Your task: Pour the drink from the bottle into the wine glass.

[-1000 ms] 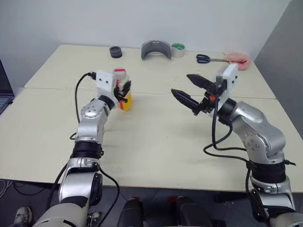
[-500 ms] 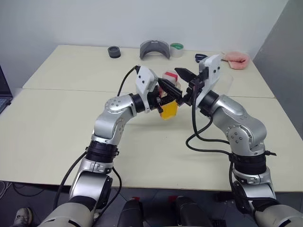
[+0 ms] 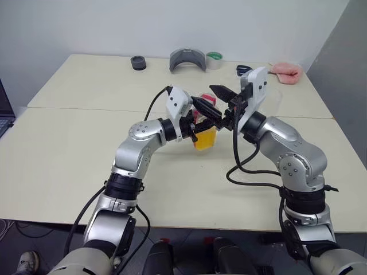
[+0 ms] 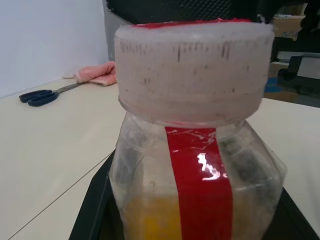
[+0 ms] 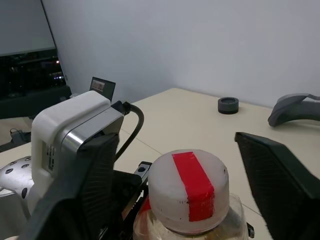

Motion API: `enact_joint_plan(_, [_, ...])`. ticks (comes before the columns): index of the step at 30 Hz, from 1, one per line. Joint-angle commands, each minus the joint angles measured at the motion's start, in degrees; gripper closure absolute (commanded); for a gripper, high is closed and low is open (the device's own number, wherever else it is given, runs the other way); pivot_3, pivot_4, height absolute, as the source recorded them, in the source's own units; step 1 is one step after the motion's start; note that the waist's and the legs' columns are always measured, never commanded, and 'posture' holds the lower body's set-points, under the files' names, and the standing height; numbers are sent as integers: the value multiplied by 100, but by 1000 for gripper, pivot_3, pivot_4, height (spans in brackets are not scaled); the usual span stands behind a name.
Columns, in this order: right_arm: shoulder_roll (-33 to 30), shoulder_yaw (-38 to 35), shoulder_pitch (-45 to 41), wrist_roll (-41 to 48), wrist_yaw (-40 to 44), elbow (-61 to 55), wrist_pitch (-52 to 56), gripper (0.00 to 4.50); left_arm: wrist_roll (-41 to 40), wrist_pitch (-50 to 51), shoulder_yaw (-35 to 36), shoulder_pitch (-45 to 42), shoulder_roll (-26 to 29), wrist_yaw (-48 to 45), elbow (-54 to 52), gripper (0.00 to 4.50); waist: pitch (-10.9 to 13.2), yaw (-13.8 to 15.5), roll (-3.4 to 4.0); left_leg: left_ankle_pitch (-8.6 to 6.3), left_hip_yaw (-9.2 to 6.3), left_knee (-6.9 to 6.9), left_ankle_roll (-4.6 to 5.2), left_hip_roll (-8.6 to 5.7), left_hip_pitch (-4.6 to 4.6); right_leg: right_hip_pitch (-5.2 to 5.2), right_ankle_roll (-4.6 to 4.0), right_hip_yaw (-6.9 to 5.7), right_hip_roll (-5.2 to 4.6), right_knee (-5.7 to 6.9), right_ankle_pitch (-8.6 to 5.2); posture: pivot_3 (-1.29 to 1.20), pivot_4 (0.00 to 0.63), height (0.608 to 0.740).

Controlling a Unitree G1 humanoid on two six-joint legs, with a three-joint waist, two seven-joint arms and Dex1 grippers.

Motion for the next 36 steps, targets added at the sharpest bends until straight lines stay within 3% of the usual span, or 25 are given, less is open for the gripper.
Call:
enact_joint_plan(1, [-85, -65, -58, 64, 131, -161, -40, 1984, -65, -95, 52, -72, 8, -22, -336, 2757, 0, 1, 0, 0, 0, 0, 0, 0, 0, 0, 0, 0, 0, 0, 0, 0, 150, 740])
enact_joint_plan(3, [-159, -33, -84, 62, 220, -131, -30, 2696, -64, -95, 60, -85, 26, -37, -322, 2757, 0, -1, 0, 0, 0, 0, 0, 0, 0, 0, 0, 0, 0, -1, 0, 0, 150, 740])
enact_joint_plan(4, [-204, -9, -92, 53, 273, -112, -27, 2754, -65, -94, 65, -90, 38, -46, -324, 2757, 0, -1, 0, 0, 0, 0, 0, 0, 0, 0, 0, 0, 0, -1, 0, 0, 150, 740])
enact_joint_plan(10, [-529, -17, -244, 231, 861, 81, 68, 2751, -104, -54, 28, -86, 91, -136, -421, 2757, 1, 0, 2, 0, 0, 0, 0, 0, 0, 0, 0, -1, 0, -1, 0, 0, 150, 740])
enact_joint_plan(13, [-918, -143, -597, 628, 1802, 442, 104, 2751, -225, 67, -6, -73, 110, -276, -586, 2757, 6, 1, 5, 0, 1, 1, 0, -1, 0, 0, 0, 1, 0, -2, 0, 0, 150, 740])
enact_joint_plan(17, [-1454, -47, -1394, 1008, 3700, 1411, 32, 2751, -552, 352, -12, -85, 184, -545, -1055, 2757, 23, -3, 23, -1, 2, 1, 1, -2, 0, 1, 0, 1, 1, -4, 0, 0, 150, 740])
enact_joint_plan(22, [-1287, 442, -2511, 654, 5407, 3061, -324, 2751, -1018, 817, 101, -174, 318, -675, -1554, 2757, 29, -41, 31, -1, -1, -2, 2, 3, 5, 1, -1, -1, 8, -3, 0, 0, 150, 740])
enact_joint_plan(27, [-1030, 528, -2929, 75, 5921, 4014, -1061, 2751, -1129, 1010, 129, -215, 414, -658, -1727, 2757, 33, -30, 37, -1, -4, 1, 1, 4, 4, 1, -1, -4, 9, -3, 0, 0, 150, 740])
enact_joint_plan(30, [-1285, 403, -2837, -78, 6018, 4012, -1082, 2751, -1076, 1001, 128, -177, 448, -622, -1709, 2757, 36, 2, 40, -1, 0, 3, 1, 0, 0, 1, -1, -3, 0, -4, 0, 0, 150, 740])
enact_joint_plan(31, [-1538, 340, -2700, -121, 6054, 3838, -1056, 2035, -1006, 944, 121, -131, 467, -605, -1675, 2757, 38, 36, 40, -1, 0, 4, 1, -2, -1, 1, -1, -4, -3, -5, 0, 0, 150, 740])
enact_joint_plan(36, [-2592, -200, -1848, 241, 5634, 2457, -131, 475, -930, 830, 170, 23, 547, -545, -1612, 2757, 39, 160, 39, -2, -1, 7, 3, -10, -12, 1, -1, -6, -14, -18, 0, 0, 150, 740])
